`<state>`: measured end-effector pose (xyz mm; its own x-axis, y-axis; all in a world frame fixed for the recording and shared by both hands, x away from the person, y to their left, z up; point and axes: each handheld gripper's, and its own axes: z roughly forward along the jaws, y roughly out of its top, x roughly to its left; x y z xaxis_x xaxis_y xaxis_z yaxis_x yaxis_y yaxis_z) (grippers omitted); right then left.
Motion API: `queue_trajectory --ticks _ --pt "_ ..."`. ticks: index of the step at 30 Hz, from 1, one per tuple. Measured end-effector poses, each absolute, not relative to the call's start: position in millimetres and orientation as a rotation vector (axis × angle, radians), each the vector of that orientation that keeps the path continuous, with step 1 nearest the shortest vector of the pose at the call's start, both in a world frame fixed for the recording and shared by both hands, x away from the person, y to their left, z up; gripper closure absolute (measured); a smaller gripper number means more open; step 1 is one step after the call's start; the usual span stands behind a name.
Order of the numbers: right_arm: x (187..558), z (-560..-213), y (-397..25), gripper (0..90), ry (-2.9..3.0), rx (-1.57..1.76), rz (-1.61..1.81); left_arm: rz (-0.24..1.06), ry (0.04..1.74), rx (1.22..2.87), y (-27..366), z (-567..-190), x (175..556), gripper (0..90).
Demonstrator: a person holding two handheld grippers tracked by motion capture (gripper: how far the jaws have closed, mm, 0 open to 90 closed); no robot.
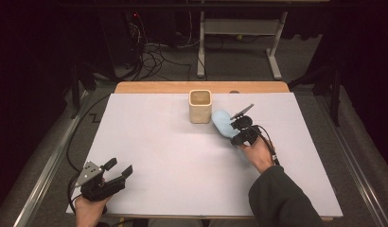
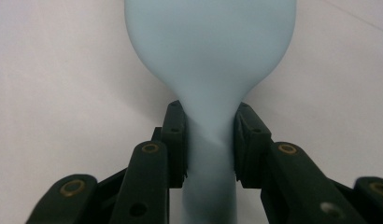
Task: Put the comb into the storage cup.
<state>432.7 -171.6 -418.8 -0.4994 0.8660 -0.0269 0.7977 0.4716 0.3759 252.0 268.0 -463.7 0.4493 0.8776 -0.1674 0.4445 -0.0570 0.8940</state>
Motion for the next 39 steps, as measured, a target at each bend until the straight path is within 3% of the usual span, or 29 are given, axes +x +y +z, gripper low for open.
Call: queue_trajectory --ticks 15,39 --pt "407 -404 -177 70.6 2.544 1.308 0.556 0.535 1.147 1.687 267 -462 251 26.5" --pt "370 -397 -212 70.6 2.497 1.253 0.756 0.546 1.156 1.670 267 -459 252 29.5"
